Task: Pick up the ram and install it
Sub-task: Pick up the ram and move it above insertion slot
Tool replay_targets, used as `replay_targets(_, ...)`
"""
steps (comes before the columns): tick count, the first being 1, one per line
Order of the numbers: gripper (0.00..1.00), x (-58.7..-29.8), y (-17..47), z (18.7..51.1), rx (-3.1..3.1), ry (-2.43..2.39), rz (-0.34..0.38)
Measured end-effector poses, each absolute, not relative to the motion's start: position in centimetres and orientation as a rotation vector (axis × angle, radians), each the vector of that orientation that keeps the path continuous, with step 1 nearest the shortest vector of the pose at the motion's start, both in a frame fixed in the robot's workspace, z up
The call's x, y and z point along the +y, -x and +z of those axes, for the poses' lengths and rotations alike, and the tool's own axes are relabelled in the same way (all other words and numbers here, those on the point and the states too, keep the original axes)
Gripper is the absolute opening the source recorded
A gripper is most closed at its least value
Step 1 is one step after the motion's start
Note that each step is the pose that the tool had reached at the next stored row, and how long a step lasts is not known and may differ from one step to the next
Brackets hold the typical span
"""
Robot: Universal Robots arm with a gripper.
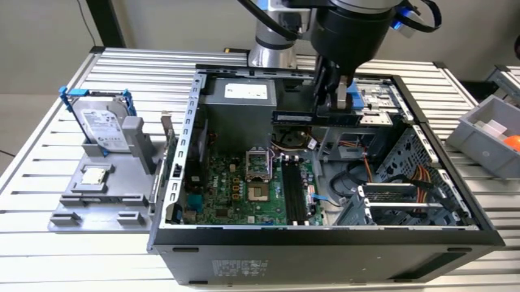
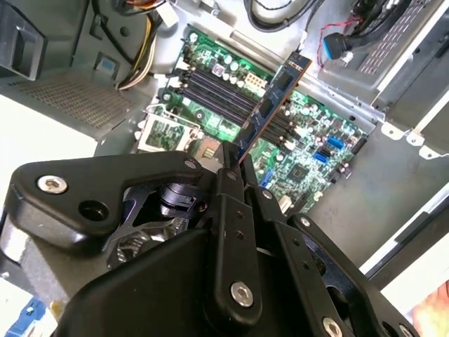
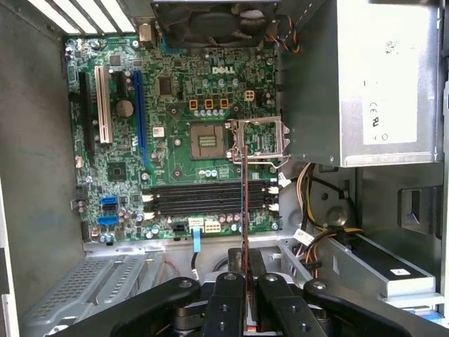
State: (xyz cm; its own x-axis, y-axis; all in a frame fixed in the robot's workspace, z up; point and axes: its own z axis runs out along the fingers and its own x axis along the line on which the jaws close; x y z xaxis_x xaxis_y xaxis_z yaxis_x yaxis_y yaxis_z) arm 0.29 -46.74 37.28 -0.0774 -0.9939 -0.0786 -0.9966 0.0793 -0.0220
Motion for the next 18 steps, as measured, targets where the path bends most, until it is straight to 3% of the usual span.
replay_targets(18,0.00,-46.46,-1.04,37.16,2.253,2.083,0.057)
